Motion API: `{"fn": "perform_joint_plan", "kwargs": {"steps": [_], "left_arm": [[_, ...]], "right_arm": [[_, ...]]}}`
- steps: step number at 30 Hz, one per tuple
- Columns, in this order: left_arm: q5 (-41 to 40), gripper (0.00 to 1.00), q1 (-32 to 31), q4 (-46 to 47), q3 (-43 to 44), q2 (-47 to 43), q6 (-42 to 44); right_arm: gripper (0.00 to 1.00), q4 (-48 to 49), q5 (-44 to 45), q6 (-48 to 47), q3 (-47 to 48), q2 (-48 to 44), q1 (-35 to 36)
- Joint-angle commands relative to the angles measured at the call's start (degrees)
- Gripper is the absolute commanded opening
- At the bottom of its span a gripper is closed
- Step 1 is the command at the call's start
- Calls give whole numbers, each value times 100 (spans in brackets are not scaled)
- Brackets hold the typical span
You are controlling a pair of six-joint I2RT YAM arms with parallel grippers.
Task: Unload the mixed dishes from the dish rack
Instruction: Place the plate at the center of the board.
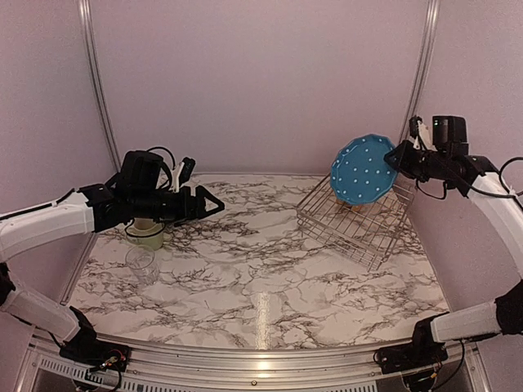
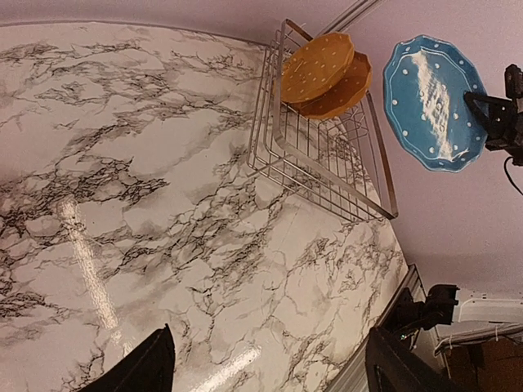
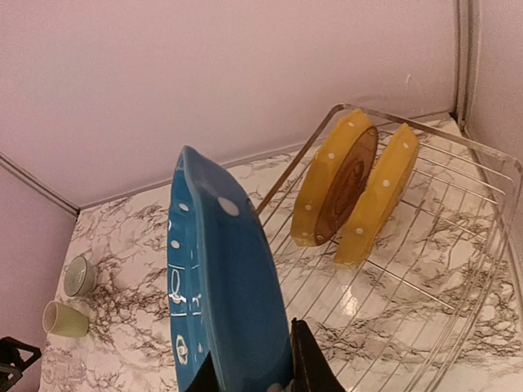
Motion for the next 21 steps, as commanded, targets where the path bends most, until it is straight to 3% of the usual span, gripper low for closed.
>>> {"fn": "perform_joint_plan", "kwargs": {"steps": [1, 9, 15, 21], "left_arm": [[-467, 83, -18, 78, 120, -241, -188], [-1646, 85, -11, -218, -132, -1251, -169], [-2438, 88, -10, -479, -245, -1926, -64], [-2548, 89, -11, -565, -327, -2075, -74]], "right_arm": [[0, 1495, -1032, 442, 39, 274, 677], [0, 2637, -1019, 939, 55, 1494, 2325], [0, 3004, -843, 1133, 489, 2936, 3277], [0, 3246, -1264, 1240, 1047, 4201, 3807]]}}
